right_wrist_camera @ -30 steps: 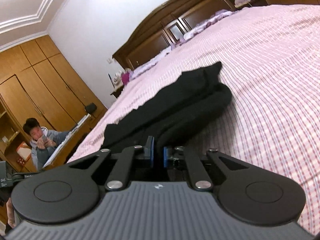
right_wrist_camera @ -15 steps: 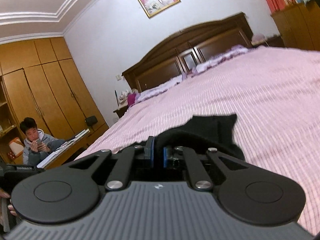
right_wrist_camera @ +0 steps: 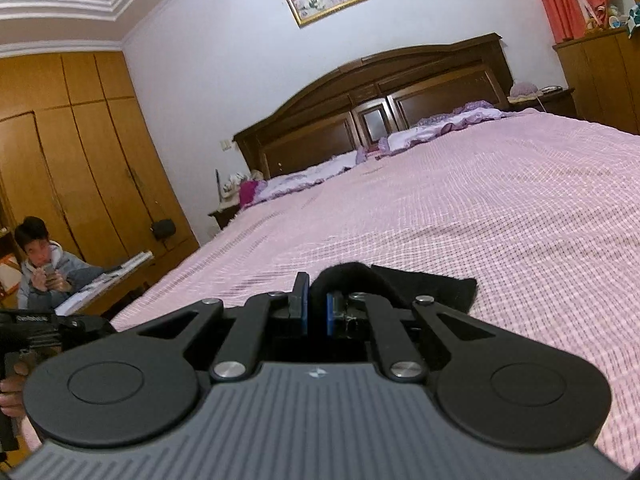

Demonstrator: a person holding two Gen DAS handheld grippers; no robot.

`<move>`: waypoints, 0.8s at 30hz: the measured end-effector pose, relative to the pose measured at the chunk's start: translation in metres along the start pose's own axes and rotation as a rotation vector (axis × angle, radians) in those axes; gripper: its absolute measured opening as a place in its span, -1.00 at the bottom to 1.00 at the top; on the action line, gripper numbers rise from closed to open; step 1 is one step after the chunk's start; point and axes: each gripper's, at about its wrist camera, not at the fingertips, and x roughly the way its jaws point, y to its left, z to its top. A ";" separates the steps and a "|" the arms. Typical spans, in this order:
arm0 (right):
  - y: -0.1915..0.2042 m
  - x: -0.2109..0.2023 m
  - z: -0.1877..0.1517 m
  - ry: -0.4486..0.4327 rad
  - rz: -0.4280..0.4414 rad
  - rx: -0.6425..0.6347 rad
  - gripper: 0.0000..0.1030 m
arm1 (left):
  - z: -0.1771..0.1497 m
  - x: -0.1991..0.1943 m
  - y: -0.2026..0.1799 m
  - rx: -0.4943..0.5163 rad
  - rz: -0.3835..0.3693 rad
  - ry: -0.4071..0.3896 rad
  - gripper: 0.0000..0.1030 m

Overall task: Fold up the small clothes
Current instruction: 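Lift the hem with both tools and fold it toward the collar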

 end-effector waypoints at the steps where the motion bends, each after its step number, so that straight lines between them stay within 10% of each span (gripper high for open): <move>1: -0.002 0.006 0.002 0.003 -0.010 -0.008 -0.85 | 0.002 0.005 0.001 0.002 0.007 -0.002 -0.84; 24: -0.065 0.151 -0.032 0.095 -0.231 -0.037 -0.85 | -0.015 0.138 0.036 0.020 0.239 0.119 -0.83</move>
